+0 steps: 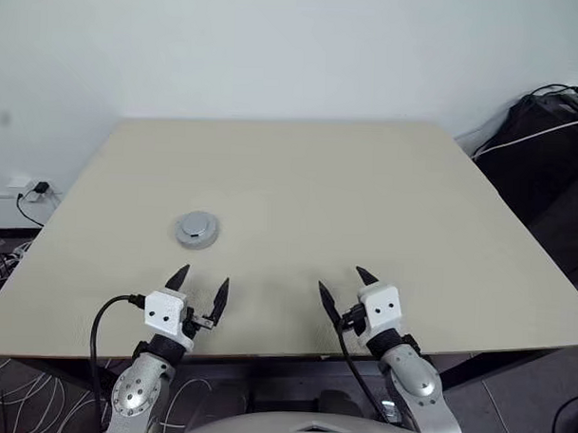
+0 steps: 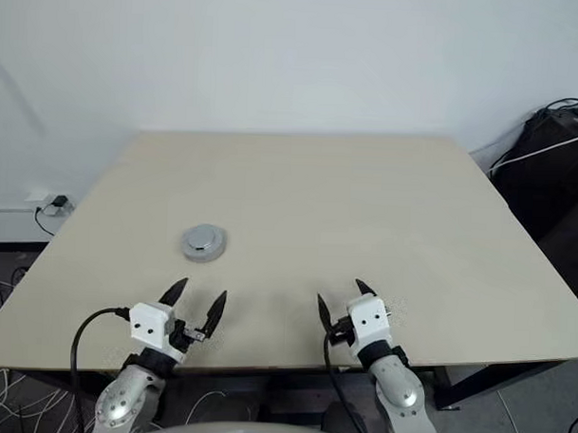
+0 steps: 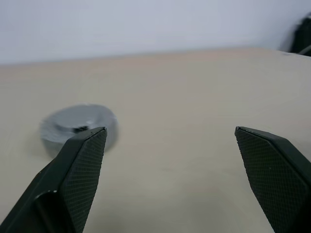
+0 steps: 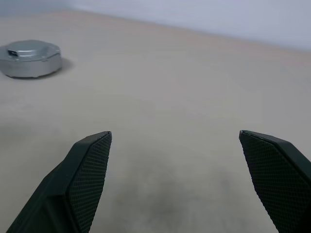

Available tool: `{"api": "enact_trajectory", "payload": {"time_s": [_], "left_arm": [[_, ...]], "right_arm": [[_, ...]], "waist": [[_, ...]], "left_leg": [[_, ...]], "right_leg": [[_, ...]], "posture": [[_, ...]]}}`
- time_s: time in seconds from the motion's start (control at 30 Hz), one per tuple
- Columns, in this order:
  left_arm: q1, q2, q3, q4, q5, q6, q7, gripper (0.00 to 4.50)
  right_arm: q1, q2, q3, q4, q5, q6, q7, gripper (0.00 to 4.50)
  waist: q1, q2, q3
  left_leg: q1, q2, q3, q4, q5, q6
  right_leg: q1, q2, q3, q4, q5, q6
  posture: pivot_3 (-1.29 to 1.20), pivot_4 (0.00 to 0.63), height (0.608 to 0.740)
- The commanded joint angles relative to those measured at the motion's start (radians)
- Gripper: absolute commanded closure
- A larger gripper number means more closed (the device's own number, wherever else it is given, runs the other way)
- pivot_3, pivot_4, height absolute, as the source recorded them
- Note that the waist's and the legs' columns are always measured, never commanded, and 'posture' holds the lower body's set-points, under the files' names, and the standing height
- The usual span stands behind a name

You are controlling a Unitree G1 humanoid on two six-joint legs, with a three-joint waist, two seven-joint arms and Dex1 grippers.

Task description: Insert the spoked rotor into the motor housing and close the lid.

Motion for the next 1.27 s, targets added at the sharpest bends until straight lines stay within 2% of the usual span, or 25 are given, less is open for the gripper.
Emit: {"api": "enact_trajectory", "payload": {"time_s": [0.03,0.27,0.6,1.27], "left_arm": [[-0.03,-0.018,0.043,0.026,0.053,-0.079,0.078,0.04],[-0.004,-0.046,0.013,0.022,0.067,-0.072,0.103,0.04],[-0.008,-0.024,-0.024,-0.028,0.058,-0.011,0.083,0.04],[-0.027,-0.014,-0.026,0.066,0.055,-0.053,0.06,0.04]], "right_arm": [[0.001,-0.002,-0.019,-0.018,-0.003,-0.039,-0.002,0.0],[0.02,0.01,-0.023,-0.046,0.005,-0.009,-0.006,0.0],[0.021,0.027,-0.032,-0.019,0.004,-0.021,-0.009,0.0],[0.004,0.031,-0.042,0.028,-0.003,-0.078,-0.019,0.0]], "waist": [[0.0,0.0,0.0],[-0.001,-0.001,0.0],[-0.004,0.0,0.001],[-0.004,0.0,0.001]], "left_leg": [[0.0,0.0,0.0,0.0,0.0,0.0],[0.0,0.0,0.0,0.002,0.0,0.0],[0.0,0.0,-0.001,0.002,0.0,0.0],[0.0,0.0,-0.001,0.002,0.0,0.0]], "right_leg": [[0.0,0.0,0.0,0.0,0.0,0.0],[0.002,0.001,0.0,0.0,0.0,0.001],[0.002,0.0,-0.001,0.0,0.0,0.001],[0.002,0.0,-0.002,0.0,0.0,0.0]], "posture": [[0.0,0.0,0.74],[0.0,0.0,0.74],[0.0,0.0,0.74],[0.0,0.0,0.74]]}}
